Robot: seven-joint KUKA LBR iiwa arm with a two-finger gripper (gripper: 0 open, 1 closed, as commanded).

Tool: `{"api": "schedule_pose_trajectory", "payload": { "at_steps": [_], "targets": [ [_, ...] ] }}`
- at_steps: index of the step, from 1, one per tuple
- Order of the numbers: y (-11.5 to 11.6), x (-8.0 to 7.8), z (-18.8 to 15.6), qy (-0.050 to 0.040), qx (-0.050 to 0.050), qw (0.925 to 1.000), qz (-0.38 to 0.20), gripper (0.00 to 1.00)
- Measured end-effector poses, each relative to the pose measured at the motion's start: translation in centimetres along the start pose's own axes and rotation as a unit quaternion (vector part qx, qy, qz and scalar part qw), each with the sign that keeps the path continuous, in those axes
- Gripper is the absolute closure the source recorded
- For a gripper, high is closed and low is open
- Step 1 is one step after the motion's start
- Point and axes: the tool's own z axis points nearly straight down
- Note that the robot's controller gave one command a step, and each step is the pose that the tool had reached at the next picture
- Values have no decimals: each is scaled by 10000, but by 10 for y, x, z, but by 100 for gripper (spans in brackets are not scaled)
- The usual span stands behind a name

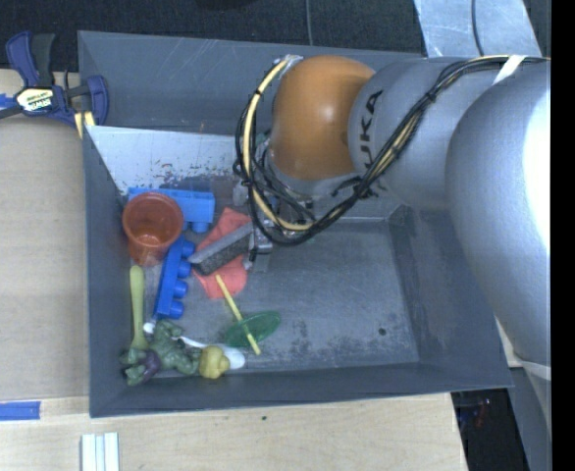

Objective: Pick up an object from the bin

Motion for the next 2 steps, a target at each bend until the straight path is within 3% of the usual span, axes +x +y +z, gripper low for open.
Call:
{"api": "schedule_pose_trajectory", "payload": {
  "at_steps": [1,2],
  "targets": [
    [-2,-3,42,9,0,9999,157,0],
    [27,-2,41,-64,-8,9999,115,100]
  ]
}}
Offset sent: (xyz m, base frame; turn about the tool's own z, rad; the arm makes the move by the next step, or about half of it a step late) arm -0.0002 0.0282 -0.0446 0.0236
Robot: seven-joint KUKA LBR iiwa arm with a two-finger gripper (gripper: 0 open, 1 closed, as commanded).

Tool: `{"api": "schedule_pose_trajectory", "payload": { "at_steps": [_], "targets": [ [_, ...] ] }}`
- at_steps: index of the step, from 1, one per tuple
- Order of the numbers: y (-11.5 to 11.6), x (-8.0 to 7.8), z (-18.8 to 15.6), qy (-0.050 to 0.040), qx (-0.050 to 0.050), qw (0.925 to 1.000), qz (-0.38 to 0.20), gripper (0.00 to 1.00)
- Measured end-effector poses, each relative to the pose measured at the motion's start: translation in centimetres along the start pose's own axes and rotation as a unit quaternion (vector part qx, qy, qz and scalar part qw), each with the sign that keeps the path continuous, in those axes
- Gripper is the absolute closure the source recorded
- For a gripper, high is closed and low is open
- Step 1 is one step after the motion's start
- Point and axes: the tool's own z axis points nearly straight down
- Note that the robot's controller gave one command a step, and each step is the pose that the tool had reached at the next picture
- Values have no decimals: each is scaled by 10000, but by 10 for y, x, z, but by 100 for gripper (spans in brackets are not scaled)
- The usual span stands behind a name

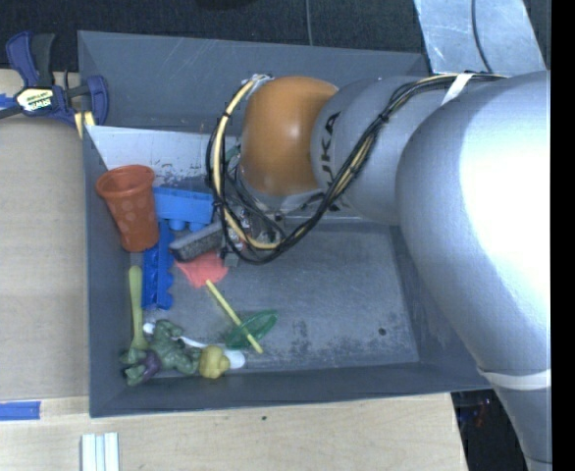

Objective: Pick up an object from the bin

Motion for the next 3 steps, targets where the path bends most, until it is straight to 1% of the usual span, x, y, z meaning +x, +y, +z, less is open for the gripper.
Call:
{"api": "schedule_pose_trajectory", "payload": {
  "at_steps": [1,2,3],
  "targets": [
    [0,0,0,0,1,10000,-2,100],
    [3,3,-56,39,6,10000,-45,100],
    [7,1,-122,21,0,9916,-1295,100]
  ]
}}
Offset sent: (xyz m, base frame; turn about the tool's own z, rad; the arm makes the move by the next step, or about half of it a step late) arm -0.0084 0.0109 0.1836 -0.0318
